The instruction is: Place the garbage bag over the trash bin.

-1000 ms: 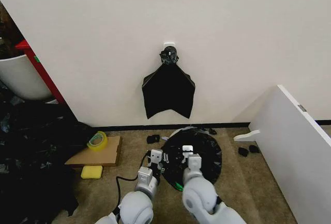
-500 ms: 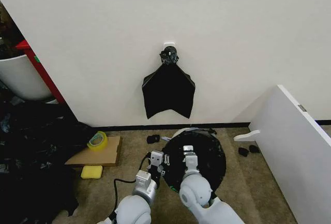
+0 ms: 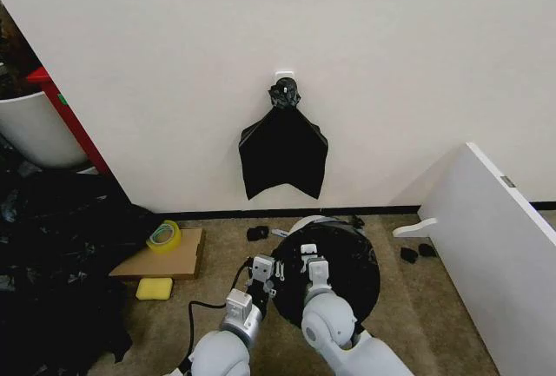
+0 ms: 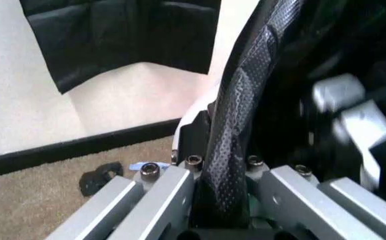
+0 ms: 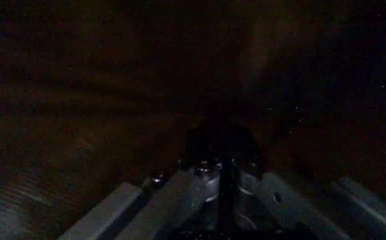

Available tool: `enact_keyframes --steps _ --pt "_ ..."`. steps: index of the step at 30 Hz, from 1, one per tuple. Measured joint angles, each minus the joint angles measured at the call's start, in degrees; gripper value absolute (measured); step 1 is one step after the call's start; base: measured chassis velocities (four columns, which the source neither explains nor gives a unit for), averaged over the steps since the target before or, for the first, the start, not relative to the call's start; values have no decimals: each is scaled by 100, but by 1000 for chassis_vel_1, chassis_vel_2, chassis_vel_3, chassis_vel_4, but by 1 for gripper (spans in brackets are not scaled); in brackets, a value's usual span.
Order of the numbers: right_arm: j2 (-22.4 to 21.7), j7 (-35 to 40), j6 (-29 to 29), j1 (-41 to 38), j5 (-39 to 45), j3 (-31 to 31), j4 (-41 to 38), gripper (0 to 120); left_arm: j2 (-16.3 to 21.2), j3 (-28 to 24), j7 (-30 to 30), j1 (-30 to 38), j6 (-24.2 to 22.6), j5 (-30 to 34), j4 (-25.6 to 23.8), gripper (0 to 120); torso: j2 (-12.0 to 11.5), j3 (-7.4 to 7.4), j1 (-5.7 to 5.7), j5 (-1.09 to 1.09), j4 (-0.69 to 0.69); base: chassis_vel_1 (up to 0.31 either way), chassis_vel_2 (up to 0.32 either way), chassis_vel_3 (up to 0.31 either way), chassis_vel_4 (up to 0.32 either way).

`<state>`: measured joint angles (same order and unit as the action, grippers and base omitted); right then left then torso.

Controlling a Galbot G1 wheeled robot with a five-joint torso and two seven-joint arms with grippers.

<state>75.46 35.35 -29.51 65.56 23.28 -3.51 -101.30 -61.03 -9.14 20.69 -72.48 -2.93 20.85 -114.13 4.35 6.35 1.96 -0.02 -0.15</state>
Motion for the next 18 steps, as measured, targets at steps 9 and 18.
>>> enact_keyframes --steps 9,18 --pt "85 -13 -15 -73 108 -188 86 0 174 -150 -48 106 -27 13 -77 0 0 0 0 -1 2 0 0 0 0" --pt "89 5 466 22 -289 -147 266 0 93 -130 -54 48 -67 109 -54 0 0 0 0 0 1 0 0 0 0"
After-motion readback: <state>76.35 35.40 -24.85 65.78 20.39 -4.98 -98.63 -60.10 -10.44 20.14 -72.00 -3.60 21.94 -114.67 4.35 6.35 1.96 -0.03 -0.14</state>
